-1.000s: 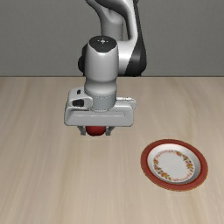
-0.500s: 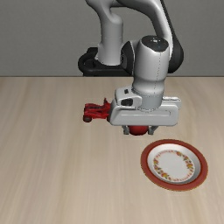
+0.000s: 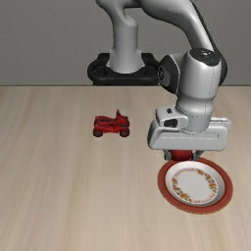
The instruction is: Pick up the tomato and put it on the plate
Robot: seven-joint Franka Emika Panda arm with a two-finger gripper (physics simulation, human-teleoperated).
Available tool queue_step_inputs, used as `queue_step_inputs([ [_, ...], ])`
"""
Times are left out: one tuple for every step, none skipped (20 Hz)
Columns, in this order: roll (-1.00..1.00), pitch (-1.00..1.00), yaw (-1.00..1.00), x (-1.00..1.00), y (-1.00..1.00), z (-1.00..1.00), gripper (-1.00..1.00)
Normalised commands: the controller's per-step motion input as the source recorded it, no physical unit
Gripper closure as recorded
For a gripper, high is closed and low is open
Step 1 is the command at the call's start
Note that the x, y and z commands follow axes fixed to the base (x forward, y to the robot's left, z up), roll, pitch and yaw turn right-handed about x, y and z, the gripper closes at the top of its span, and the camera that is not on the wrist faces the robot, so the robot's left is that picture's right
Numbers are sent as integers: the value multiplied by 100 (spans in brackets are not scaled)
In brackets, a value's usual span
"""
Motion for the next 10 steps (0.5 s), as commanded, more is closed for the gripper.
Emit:
queue_step_inputs([
  [0,0,0,0,0,0,-100],
  [0,0,0,0,0,0,-100],
  [0,0,0,0,0,0,-100],
  [0,0,0,0,0,0,-100],
  [0,0,0,0,0,0,-100],
  [0,0,0,0,0,0,-100],
  [0,0,0,0,0,0,-100],
  [0,0,0,0,0,0,-100],
  [0,0,0,0,0,0,-100],
  [0,0,0,0,0,0,-100],
])
